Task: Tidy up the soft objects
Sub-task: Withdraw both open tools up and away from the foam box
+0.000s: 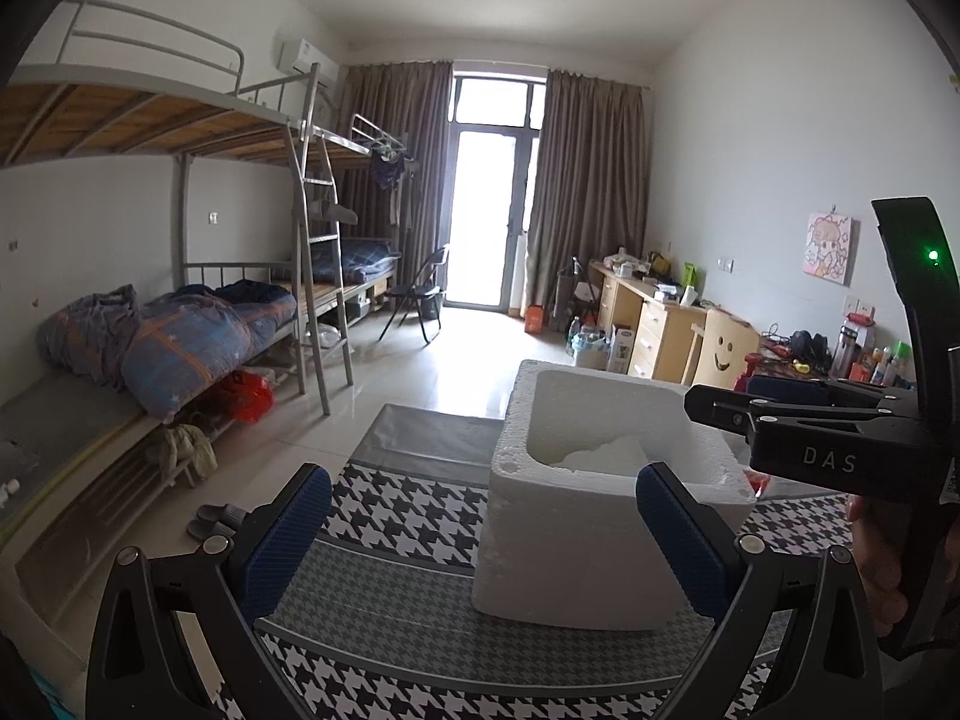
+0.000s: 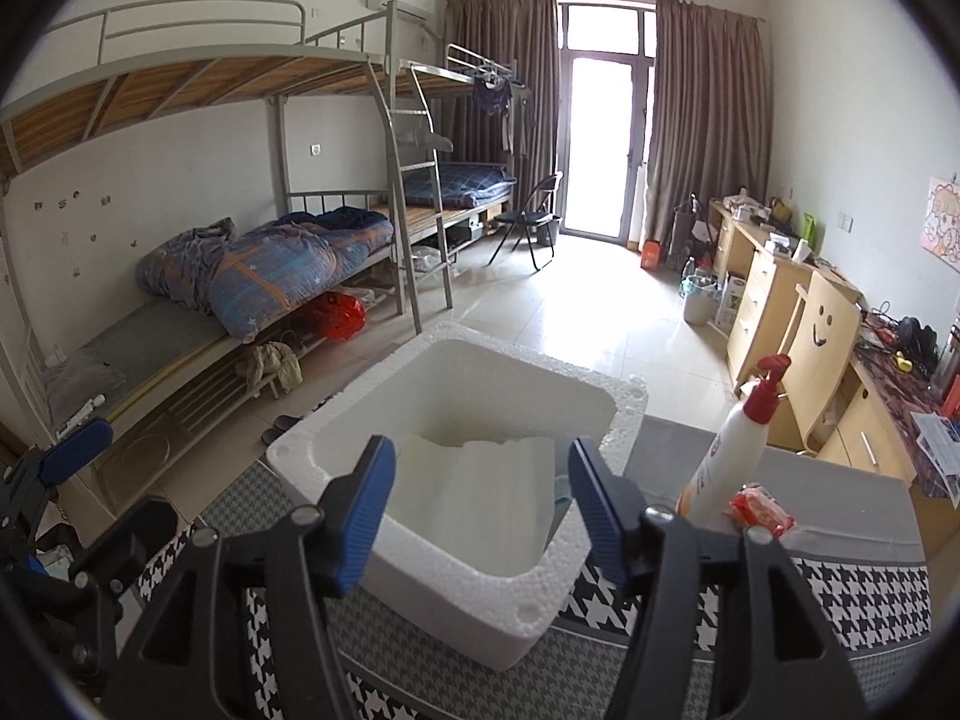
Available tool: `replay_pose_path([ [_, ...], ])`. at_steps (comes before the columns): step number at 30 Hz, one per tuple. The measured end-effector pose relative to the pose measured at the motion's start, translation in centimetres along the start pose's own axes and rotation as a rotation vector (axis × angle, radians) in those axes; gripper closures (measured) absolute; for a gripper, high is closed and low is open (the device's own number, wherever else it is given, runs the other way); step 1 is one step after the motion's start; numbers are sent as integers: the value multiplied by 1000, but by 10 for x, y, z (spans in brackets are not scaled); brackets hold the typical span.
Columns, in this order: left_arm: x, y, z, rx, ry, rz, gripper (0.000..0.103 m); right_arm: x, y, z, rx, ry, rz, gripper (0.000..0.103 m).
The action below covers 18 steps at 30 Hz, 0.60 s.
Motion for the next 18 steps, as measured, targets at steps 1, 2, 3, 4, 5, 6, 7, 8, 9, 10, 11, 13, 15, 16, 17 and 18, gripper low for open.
replay_pose_path([
  [1, 0, -1, 0, 1, -1, -1, 1, 1, -2, 1, 4, -1, -6, 34],
  [2, 0, -3, -1, 1, 1, -2, 1, 0, -5, -1, 5, -3, -12, 33],
  [3, 0, -4, -1, 0, 0, -4, 1, 0, -7, -1, 7, -3, -19, 32],
  [4, 0, -5, -2, 0, -1, -5, 1, 1, -10, -1, 15, -1, -33, 29],
  [5, -1, -6, -2, 0, -3, -6, 1, 1, -13, -1, 20, 0, -42, 27],
  [6, 0, -7, -2, -1, -4, -6, 1, 1, -15, -1, 21, -1, -49, 26],
  [7, -1, -7, -3, -3, -6, -6, 1, 0, -17, -2, 21, -1, -56, 25],
  [8, -1, -9, -4, -6, -6, -5, 1, 0, -19, -2, 23, 1, -60, 25],
  [9, -1, -10, -6, -8, -4, -5, 1, -1, -20, -3, 27, 2, -62, 25],
  [10, -2, -12, -7, -10, -2, -6, 1, -2, -21, -3, 26, 4, -62, 25],
  [11, -2, -14, -8, -13, -1, -7, 1, -3, -22, -3, 26, 5, -63, 25],
  [13, -2, -18, -10, -18, -2, -11, 1, -6, -26, -2, 32, 7, -63, 24],
  [15, -2, -23, -11, -20, -8, -15, 1, -8, -30, -2, 40, 15, -71, 22],
  [16, -2, -26, -11, -19, -9, -16, 1, -9, -34, -2, 44, 21, -74, 19],
  [17, -1, -27, -11, -17, -6, -18, 1, -10, -37, -2, 47, 27, -79, 18],
  [18, -1, -30, -12, -15, -4, -21, 1, -11, -40, -3, 48, 31, -84, 16],
])
Point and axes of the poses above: each gripper's, at about its wrist camera, not at the fingertips, and y roughly the way its jaws point, z to its left, x to its top, the point moved 6 cm from there along y, roughly the way its jaws point, and after that the axes turned 4 degrees about x, right-handed, at the moved point
